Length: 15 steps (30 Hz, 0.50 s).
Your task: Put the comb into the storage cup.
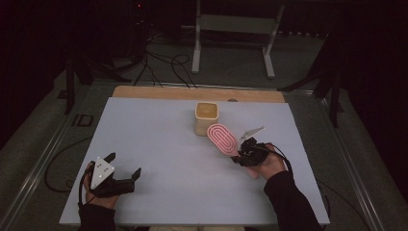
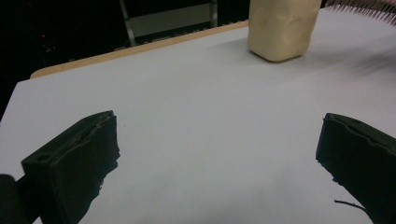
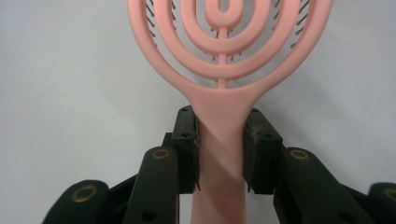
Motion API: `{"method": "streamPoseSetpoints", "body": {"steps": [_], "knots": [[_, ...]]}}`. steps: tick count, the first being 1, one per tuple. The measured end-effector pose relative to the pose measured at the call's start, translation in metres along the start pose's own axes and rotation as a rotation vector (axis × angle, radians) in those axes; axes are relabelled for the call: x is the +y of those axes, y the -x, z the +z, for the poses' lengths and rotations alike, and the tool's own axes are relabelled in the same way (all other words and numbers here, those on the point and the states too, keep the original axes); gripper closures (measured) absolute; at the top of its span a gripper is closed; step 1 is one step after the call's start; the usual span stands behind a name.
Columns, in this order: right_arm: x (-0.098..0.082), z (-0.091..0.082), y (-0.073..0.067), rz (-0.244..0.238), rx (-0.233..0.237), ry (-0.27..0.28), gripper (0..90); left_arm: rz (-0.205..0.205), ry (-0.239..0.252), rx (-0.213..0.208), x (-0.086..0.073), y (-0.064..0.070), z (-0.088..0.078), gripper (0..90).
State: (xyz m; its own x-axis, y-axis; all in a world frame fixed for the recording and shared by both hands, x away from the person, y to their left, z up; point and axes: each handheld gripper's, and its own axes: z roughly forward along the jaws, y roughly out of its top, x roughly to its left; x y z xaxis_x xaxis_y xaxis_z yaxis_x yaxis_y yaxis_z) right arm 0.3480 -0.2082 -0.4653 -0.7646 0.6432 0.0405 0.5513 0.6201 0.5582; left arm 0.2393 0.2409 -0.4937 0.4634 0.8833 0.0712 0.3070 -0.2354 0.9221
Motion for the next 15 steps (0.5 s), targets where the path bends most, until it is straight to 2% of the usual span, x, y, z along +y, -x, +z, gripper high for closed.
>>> {"method": "streamPoseSetpoints", "body": {"steps": [1, 2, 3, 4, 5, 6, 7, 8, 9, 10, 15], "knots": [[0.000, 0.000, 0.000, 0.000, 0.000, 0.000, 69.8, 0.000, 0.000, 0.000, 0.000, 0.000, 0.000, 0.0], [-0.001, -0.004, -0.003, -0.005, -0.002, 0.035, 69.8, -0.001, 0.000, 0.001, 0.000, 0.000, 0.000, 0.0], [-0.001, -0.004, -0.003, -0.005, -0.002, 0.035, 69.8, -0.001, 0.000, 0.001, 0.000, 0.000, 0.000, 0.0], [-0.001, -0.007, -0.006, -0.010, -0.008, 0.074, 69.8, -0.001, -0.001, 0.001, 0.000, 0.000, 0.000, 0.0], [-0.001, -0.007, -0.006, -0.010, -0.008, 0.074, 69.8, -0.001, -0.001, 0.001, 0.000, 0.000, 0.000, 0.0], [-0.002, -0.010, -0.009, -0.008, -0.015, 0.106, 69.8, 0.001, -0.003, 0.000, 0.000, 0.000, 0.000, 0.0], [-0.002, -0.010, -0.009, -0.008, -0.015, 0.106, 69.8, 0.001, -0.003, 0.000, 0.000, 0.000, 0.000, 0.0], [-0.003, -0.012, -0.010, 0.005, -0.011, 0.144, 69.8, 0.004, -0.007, 0.000, 0.000, 0.001, 0.001, 0.0], [-0.003, -0.012, -0.010, 0.005, -0.011, 0.144, 69.8, 0.004, -0.007, 0.000, 0.000, 0.001, 0.001, 0.0], [-0.003, -0.015, -0.012, 0.014, -0.006, 0.185, 69.8, 0.005, -0.008, -0.001, 0.000, 0.001, 0.001, 0.0], [-0.005, -0.022, -0.019, -0.001, -0.022, 0.239, 69.8, -0.003, -0.012, -0.006, -0.001, 0.001, 0.002, 0.0]]}}
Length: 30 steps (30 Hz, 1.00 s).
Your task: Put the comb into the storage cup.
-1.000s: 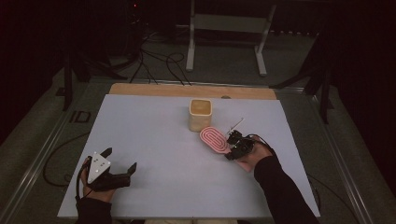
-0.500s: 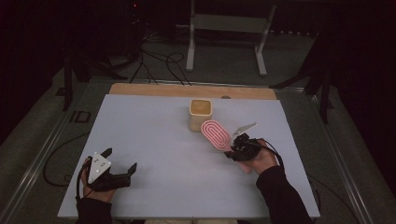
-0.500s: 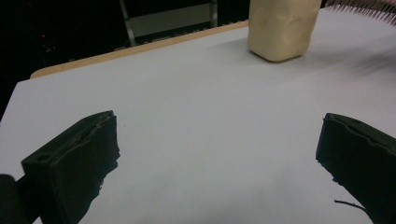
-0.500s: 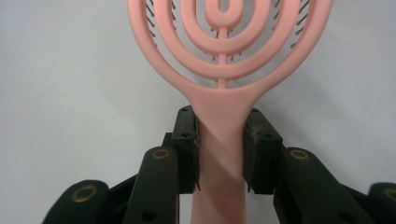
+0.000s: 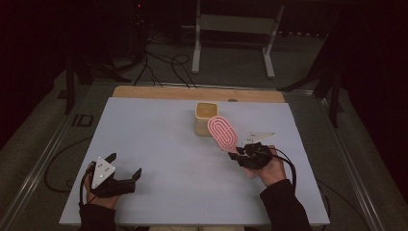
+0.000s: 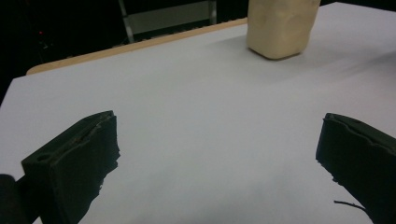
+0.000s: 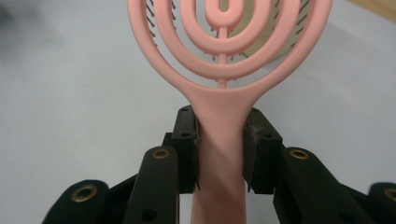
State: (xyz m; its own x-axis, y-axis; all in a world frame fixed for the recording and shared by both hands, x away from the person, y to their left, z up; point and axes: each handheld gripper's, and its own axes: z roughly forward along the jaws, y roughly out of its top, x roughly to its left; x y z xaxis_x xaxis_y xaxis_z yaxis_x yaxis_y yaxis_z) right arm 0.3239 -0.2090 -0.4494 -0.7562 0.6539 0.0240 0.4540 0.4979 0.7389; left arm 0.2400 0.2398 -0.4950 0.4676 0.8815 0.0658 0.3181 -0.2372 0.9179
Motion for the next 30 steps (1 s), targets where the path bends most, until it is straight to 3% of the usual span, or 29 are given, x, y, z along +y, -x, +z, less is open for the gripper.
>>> {"method": "streamPoseSetpoints", "body": {"steps": [6, 18, 23, 30], "knots": [[-0.003, -0.009, -0.005, 0.010, -0.003, 0.071, 69.8, -0.028, 0.012, -0.013, 0.002, 0.002, 0.000, 0.0], [-0.004, -0.012, -0.012, 0.016, 0.009, 0.124, 69.8, -0.073, 0.016, -0.051, 0.021, 0.004, 0.000, 0.0], [-0.004, -0.012, -0.016, 0.015, 0.030, 0.144, 69.8, -0.101, 0.017, -0.080, 0.039, 0.003, -0.004, 0.0], [-0.002, -0.008, -0.020, 0.012, 0.047, 0.167, 69.8, -0.085, 0.017, -0.107, 0.066, 0.004, -0.003, 0.0]]}}
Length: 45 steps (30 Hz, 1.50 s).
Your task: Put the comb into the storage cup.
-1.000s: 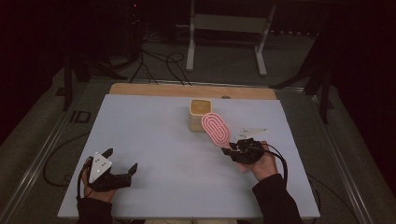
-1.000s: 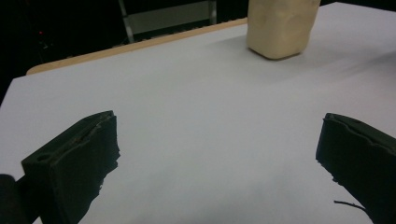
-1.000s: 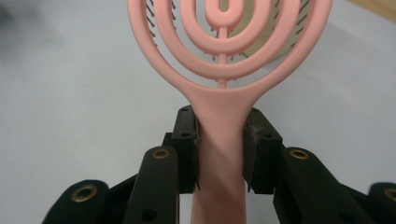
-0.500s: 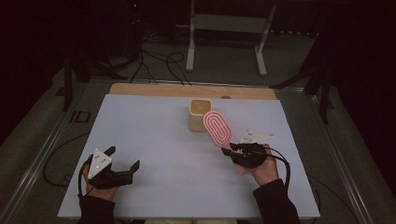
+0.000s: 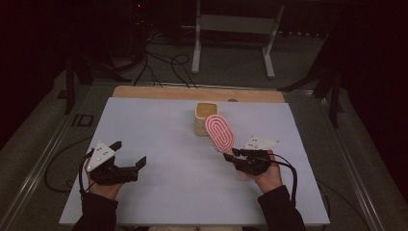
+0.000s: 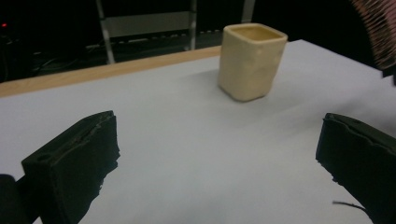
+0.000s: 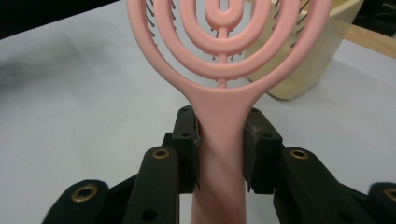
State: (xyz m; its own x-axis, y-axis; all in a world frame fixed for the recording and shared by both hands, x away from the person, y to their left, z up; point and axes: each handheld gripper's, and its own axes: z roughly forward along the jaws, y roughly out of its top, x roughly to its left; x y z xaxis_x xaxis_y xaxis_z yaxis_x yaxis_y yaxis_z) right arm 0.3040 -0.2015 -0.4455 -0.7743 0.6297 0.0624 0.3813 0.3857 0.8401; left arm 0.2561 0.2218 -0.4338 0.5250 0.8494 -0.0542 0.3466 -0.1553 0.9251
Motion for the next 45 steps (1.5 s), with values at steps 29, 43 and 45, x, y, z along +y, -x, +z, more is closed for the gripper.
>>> {"method": "streamPoseSetpoints", "body": {"steps": [29, 43, 45], "knots": [[0.002, 0.007, -0.008, 0.017, 0.016, 0.062, 69.8, 0.058, -0.024, -0.151, 0.051, 0.039, 0.040, 0.0], [0.003, 0.014, -0.015, 0.013, 0.015, 0.066, 69.9, 0.065, -0.031, -0.202, 0.057, 0.052, 0.050, 0.0], [0.003, 0.015, -0.015, 0.011, 0.013, 0.067, 69.8, 0.067, -0.033, -0.207, 0.058, 0.054, 0.051, 0.0]]}}
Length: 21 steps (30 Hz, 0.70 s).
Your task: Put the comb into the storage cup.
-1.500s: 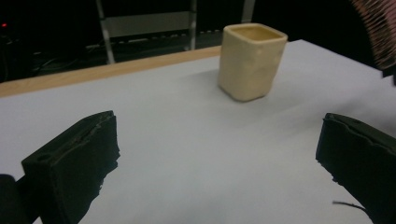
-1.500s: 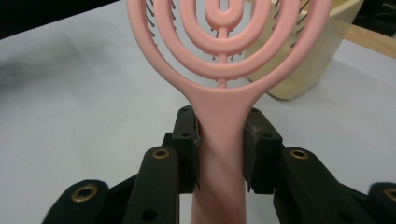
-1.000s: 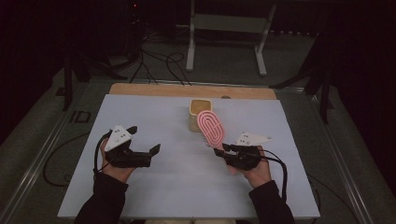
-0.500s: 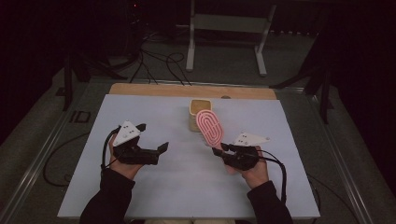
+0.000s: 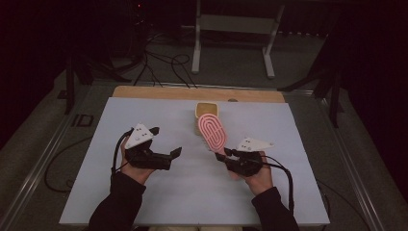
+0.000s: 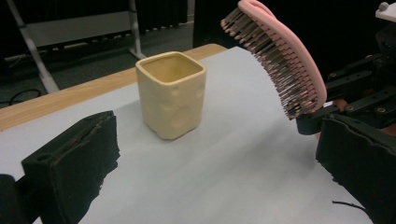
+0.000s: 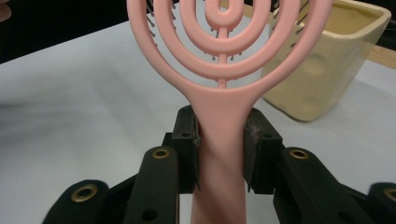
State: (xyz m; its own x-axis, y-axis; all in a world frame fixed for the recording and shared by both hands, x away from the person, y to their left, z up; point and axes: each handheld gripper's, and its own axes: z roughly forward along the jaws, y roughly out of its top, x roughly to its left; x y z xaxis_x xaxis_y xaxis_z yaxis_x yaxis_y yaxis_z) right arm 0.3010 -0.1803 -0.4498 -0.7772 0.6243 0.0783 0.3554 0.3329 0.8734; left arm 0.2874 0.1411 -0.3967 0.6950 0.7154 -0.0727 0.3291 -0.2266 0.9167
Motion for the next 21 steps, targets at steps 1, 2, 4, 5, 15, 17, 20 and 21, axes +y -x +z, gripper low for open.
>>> {"method": "streamPoseSetpoints", "body": {"steps": [1, 2, 4, 5, 15, 17, 20, 21], "knots": [[0.000, 0.000, -0.001, 0.000, 0.000, 0.002, 69.8, 0.003, 0.000, -0.003, 0.000, 0.001, 0.001, 0.0], [0.000, 0.001, -0.001, 0.000, 0.001, 0.002, 69.8, 0.003, -0.001, -0.004, 0.001, 0.001, 0.001, 0.0], [0.000, 0.001, -0.002, -0.004, 0.001, 0.003, 69.8, 0.004, -0.001, -0.008, 0.001, 0.001, 0.002, 0.0], [0.000, 0.003, -0.003, -0.011, 0.002, 0.003, 69.9, -0.001, 0.001, -0.012, 0.002, 0.003, 0.003, 0.0], [0.001, 0.004, -0.006, -0.011, -0.004, 0.017, 69.8, 0.009, -0.010, -0.036, 0.008, 0.015, 0.018, 0.0], [0.001, 0.004, -0.007, -0.011, -0.003, 0.019, 69.9, 0.010, -0.010, -0.039, 0.008, 0.016, 0.019, 0.0], [0.001, 0.007, -0.009, -0.018, -0.004, 0.020, 69.9, 0.008, -0.018, -0.046, 0.009, 0.019, 0.024, 0.0], [0.001, 0.007, -0.009, -0.018, -0.004, 0.020, 69.9, 0.008, -0.018, -0.046, 0.009, 0.019, 0.024, 0.0]]}}
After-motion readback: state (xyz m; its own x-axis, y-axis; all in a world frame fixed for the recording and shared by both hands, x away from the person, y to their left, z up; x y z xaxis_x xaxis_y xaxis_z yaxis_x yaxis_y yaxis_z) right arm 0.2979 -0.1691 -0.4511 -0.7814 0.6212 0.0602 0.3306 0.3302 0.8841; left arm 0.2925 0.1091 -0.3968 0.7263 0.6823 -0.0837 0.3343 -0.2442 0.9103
